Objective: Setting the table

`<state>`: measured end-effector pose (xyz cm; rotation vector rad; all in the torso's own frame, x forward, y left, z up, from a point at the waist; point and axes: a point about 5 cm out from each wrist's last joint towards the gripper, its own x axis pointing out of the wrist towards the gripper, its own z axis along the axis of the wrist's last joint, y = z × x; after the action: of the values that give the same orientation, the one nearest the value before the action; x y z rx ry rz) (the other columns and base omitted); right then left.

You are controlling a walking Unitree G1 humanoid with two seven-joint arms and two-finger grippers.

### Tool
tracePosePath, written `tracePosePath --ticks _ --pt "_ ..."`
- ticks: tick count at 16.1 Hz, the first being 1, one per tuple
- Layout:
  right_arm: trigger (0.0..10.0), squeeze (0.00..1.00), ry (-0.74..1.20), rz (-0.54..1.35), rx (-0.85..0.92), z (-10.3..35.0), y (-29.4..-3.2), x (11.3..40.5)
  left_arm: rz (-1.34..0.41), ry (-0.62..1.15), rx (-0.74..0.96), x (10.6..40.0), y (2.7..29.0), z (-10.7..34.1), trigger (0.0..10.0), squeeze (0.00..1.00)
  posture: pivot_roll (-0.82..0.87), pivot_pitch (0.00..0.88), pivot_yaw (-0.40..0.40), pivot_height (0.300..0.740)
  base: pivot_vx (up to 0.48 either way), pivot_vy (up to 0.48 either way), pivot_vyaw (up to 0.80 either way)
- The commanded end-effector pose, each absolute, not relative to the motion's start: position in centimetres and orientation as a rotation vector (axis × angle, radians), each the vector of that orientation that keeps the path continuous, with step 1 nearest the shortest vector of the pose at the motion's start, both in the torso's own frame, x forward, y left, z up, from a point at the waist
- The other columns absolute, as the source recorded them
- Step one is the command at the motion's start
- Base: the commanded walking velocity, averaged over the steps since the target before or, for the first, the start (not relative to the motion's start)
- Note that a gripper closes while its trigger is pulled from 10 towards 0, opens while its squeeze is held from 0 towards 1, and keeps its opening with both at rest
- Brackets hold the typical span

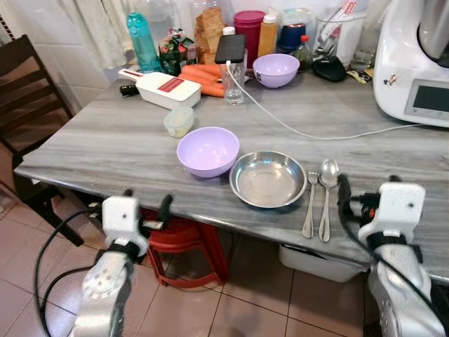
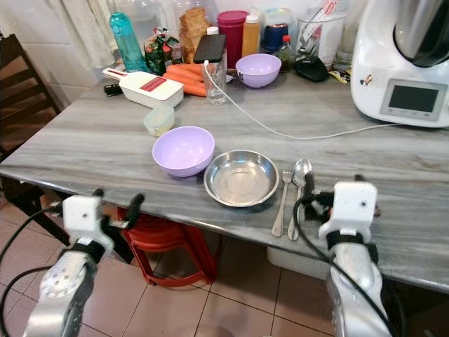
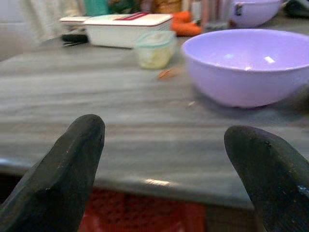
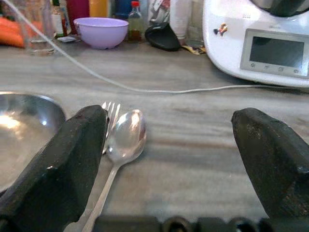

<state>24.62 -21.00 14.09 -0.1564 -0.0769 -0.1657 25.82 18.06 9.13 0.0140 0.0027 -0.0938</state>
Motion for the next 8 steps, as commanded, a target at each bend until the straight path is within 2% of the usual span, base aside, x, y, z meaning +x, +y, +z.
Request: tracePosePath --ticks 1,2,3,4,8 --pt "10.0 1.00 -0.103 -0.133 -0.164 14.4 -20.3 24.0 -0.051 -0.006 0.046 25.5 19.1 9.3 10.0 0.00 -0.11 0.033 0.095 0.740 0.000 0.000 0.00" --pt "10.0 0.57 -0.096 -0.130 -0.166 14.2 -20.3 23.7 -0.040 -0.002 0.054 25.5 19.2 9.2 10.0 0.00 -0.11 0.033 0.095 0.740 0.000 0.000 0.00" --pt "10.0 0.00 -0.092 -0.129 -0.166 14.1 -20.2 23.5 -0.029 -0.001 0.058 25.5 19.2 9.2 10.0 0.00 -0.11 0.033 0.095 0.740 0.000 0.000 0.00" --pt "10.0 0.00 -0.083 -0.125 -0.161 13.9 -20.1 23.5 -0.037 -0.003 0.060 25.7 19.0 9.3 10.0 0.00 -0.10 0.029 0.096 0.740 0.000 0.000 0.00" --pt "10.0 0.00 -0.098 -0.136 -0.130 14.3 -19.6 23.7 -0.046 -0.009 0.065 26.9 18.6 9.8 10.0 0.00 -0.13 0.044 0.107 0.740 0.000 0.000 -0.80"
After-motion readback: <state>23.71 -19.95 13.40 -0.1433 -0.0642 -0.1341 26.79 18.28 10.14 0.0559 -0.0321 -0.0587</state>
